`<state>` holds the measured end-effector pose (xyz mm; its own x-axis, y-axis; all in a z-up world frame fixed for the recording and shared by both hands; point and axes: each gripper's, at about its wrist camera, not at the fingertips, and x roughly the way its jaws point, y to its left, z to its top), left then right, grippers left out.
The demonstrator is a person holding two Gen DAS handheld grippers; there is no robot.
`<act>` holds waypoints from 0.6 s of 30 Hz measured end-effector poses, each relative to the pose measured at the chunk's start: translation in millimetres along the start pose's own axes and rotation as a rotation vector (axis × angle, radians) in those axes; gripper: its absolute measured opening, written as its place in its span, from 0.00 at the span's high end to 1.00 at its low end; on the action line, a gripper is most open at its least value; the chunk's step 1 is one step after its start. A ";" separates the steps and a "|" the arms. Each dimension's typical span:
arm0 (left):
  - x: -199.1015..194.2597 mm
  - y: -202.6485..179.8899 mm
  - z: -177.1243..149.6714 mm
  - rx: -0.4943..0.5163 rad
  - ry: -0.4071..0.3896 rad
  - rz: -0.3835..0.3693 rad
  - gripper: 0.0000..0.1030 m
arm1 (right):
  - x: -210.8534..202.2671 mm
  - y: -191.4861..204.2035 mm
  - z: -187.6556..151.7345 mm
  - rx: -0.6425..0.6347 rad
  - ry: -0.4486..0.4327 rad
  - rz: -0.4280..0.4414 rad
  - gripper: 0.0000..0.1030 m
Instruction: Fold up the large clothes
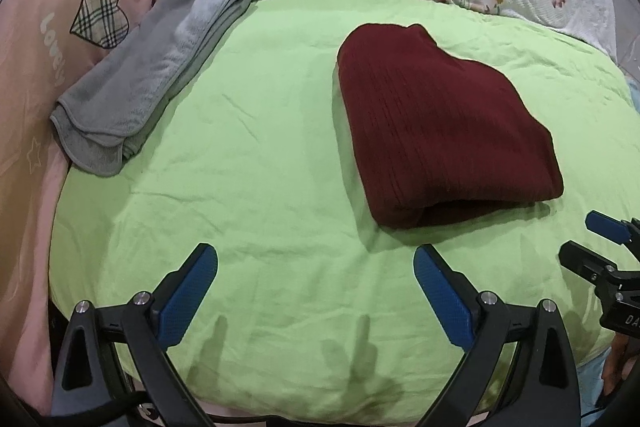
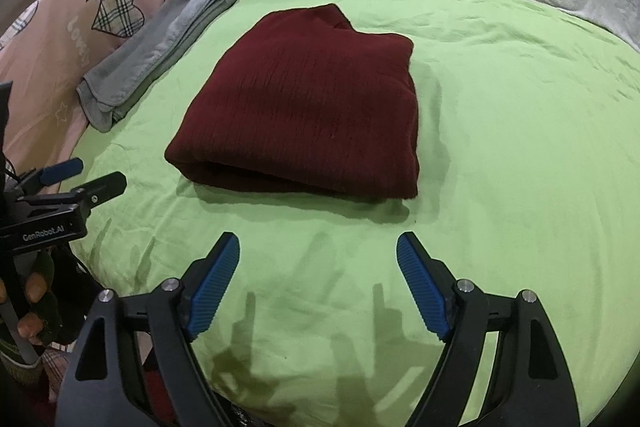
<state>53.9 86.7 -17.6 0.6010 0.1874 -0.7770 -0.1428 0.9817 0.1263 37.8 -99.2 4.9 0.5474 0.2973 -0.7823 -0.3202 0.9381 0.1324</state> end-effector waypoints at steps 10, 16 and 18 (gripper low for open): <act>-1.7 -3.3 14.8 -0.008 -0.016 0.003 0.04 | -2.4 1.0 30.3 -0.024 -0.033 -0.003 0.21; -5.6 -5.0 14.9 -0.009 -0.023 0.003 0.04 | -3.4 1.4 36.4 -0.020 -0.041 -0.003 0.21; -5.9 -5.4 15.0 -0.009 -0.020 -0.004 0.04 | -2.0 1.8 37.0 -0.025 -0.037 -0.004 0.21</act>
<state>62.9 80.8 -4.5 0.6174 0.1847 -0.7647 -0.1479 0.9820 0.1178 64.7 -91.5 29.2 0.5769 0.3007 -0.7594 -0.3374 0.9345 0.1137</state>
